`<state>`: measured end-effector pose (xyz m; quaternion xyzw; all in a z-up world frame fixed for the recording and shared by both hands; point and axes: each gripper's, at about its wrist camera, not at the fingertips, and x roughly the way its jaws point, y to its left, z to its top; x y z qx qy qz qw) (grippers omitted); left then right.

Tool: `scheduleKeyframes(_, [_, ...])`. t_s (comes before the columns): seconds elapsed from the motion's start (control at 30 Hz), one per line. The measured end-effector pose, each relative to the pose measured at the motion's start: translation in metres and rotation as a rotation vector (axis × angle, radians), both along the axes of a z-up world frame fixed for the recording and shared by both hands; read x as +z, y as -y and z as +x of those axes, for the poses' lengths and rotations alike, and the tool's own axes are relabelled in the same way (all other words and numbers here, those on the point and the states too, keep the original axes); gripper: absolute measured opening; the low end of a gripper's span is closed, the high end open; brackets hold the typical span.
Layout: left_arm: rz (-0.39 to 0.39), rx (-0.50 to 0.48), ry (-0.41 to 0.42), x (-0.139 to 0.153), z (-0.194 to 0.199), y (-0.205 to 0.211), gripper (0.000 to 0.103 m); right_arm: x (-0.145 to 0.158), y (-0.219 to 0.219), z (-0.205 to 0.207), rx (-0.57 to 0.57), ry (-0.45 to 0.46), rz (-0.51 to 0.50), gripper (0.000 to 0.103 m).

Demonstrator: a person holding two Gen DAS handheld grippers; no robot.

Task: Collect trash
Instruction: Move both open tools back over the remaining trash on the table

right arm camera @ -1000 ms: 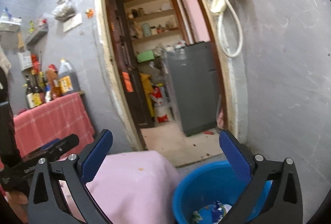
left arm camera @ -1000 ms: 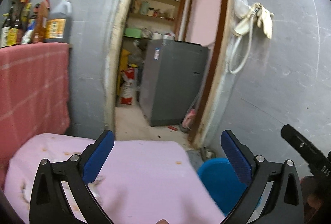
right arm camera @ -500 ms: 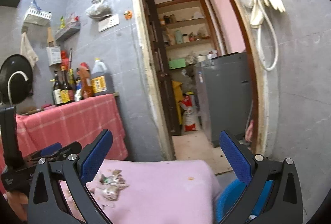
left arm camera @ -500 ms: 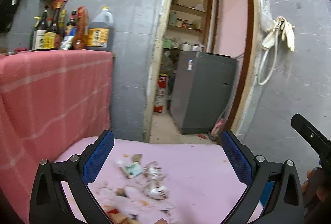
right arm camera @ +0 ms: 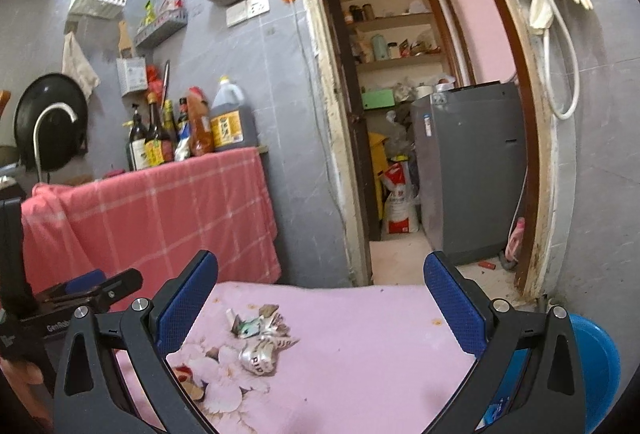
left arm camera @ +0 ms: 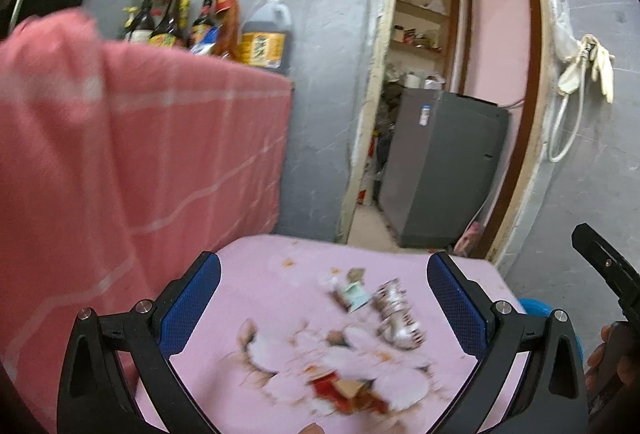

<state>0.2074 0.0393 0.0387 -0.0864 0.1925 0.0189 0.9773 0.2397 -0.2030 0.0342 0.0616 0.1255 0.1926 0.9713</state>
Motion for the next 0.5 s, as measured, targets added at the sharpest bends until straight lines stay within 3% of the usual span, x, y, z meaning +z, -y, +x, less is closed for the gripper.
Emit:
scheduleKeyframes(0.23, [-0.040, 0.037, -0.074, -0.026, -0.014, -0.020, 0.101, -0.019, -0.013, 0.007, 0.033, -0.066, -0.032, 0.103])
scheduleKeyframes(0.5, [-0.049, -0.004, -0.131, -0.047, -0.024, -0.014, 0.101, -0.041, -0.018, 0.012, 0.059, -0.136, -0.073, 0.103])
